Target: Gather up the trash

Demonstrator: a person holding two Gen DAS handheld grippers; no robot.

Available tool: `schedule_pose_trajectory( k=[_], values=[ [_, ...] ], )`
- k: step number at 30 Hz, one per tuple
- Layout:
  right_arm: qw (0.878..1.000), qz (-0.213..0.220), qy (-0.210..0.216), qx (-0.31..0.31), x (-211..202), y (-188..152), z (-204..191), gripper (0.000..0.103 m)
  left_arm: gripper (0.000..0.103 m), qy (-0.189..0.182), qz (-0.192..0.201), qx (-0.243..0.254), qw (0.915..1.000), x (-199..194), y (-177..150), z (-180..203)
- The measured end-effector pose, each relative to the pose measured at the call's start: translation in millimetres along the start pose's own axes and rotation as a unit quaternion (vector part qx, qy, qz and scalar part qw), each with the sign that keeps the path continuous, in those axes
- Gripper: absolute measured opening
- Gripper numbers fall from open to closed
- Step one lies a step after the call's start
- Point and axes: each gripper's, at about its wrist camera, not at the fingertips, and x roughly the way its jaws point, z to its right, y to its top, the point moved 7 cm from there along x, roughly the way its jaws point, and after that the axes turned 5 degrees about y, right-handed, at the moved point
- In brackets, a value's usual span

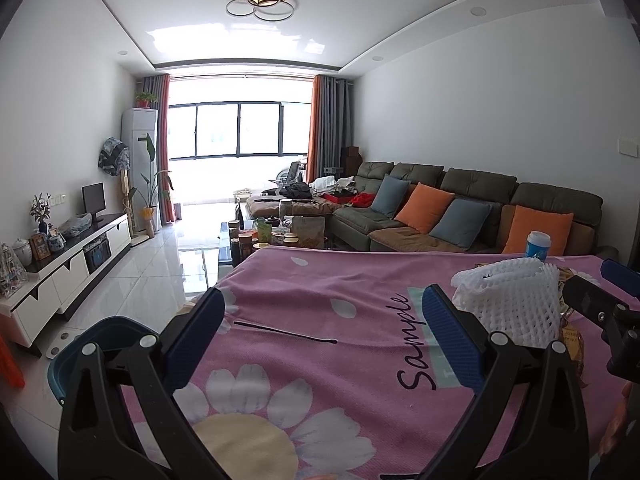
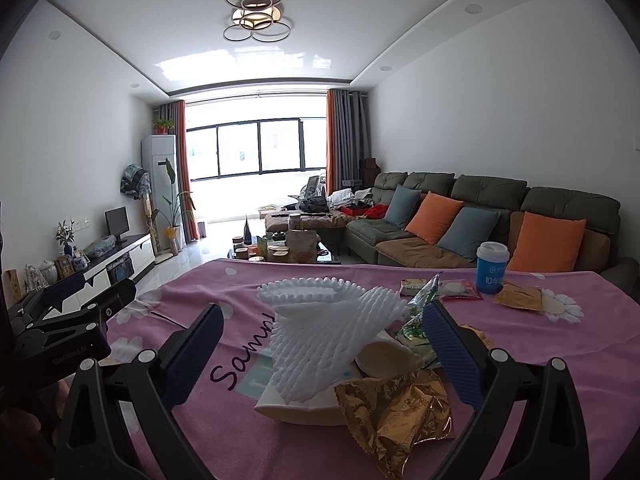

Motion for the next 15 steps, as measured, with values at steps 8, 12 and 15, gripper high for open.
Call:
schedule_pose_trajectory(
  k=[8,12,15],
  values=[
    [1.000,0.000,0.000,0.000,0.1,0.1,0.0,0.096,0.097,0.003,0.005,0.002,1.0000,-0.9,0.2,-1.1],
    [1.000,0.000,0.000,0.000,0.3,0.0,0.3,0.096,0.097,0.003,0.006,0.000,1.0000,-1.1,0.3,-1.7],
    [1.000,0.000,0.000,0.000,0.2,0.2,0.1,0.096,0.097,0.004,0.006,0.000,1.0000,-0.8,0.7,-1.5]
  ],
)
